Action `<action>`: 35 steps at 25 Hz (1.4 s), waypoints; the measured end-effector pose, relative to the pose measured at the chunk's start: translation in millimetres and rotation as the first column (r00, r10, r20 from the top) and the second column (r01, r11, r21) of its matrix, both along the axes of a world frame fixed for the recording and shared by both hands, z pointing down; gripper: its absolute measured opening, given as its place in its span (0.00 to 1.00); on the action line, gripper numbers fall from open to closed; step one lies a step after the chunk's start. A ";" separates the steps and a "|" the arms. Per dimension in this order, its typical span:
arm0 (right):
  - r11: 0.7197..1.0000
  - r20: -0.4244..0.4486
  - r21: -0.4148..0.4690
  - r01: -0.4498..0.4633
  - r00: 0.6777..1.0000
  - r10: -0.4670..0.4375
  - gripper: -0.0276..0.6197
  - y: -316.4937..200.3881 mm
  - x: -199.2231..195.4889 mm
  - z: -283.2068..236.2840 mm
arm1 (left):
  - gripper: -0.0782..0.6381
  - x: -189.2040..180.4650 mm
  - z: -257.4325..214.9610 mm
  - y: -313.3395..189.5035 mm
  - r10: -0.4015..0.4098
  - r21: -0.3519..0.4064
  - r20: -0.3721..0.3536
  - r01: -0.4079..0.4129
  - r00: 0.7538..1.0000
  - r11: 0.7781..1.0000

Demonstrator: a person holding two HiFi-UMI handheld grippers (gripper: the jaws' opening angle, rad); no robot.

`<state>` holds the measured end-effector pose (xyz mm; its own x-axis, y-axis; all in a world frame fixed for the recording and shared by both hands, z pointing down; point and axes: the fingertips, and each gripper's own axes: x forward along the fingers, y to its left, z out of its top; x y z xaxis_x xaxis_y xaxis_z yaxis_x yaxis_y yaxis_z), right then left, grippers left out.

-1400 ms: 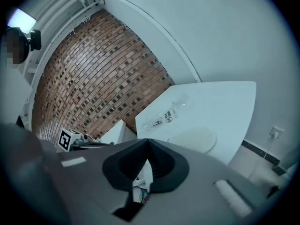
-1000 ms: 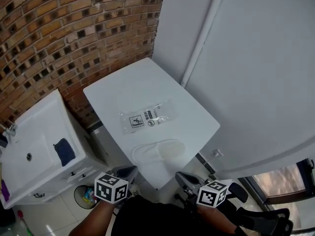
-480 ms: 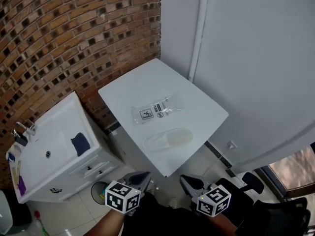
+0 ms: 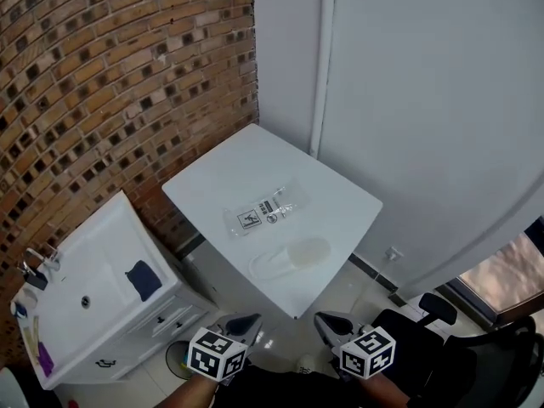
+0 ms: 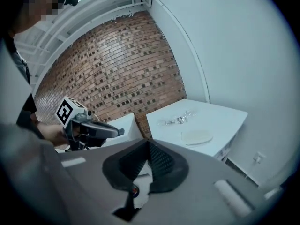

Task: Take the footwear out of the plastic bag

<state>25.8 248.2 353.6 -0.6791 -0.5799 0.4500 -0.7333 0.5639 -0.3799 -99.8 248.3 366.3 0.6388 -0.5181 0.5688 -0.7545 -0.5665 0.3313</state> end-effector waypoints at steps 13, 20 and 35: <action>0.996 -0.035 0.002 -0.094 0.995 0.094 0.05 -11.5 -49.0 6.6 | 0.12 -43.6 6.6 -27.8 0.066 0.008 -0.017 -0.066 0.998 0.998; 0.996 -0.049 0.003 -0.092 0.995 0.092 0.05 -12.7 -42.8 2.4 | 0.12 -30.8 4.4 -28.0 0.079 0.013 -0.036 -0.078 0.996 0.997; 0.997 -0.055 -0.025 -0.071 0.996 0.070 0.05 -6.8 -49.6 13.7 | 0.12 -43.2 -2.6 -24.1 0.056 0.023 -0.042 -0.055 0.998 0.998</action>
<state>-23.8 241.4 367.3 -0.6113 -0.6128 0.5008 -0.7907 0.5002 -0.3531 -142.9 224.3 363.7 0.6901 -0.4931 0.5296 -0.7073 -0.6145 0.3495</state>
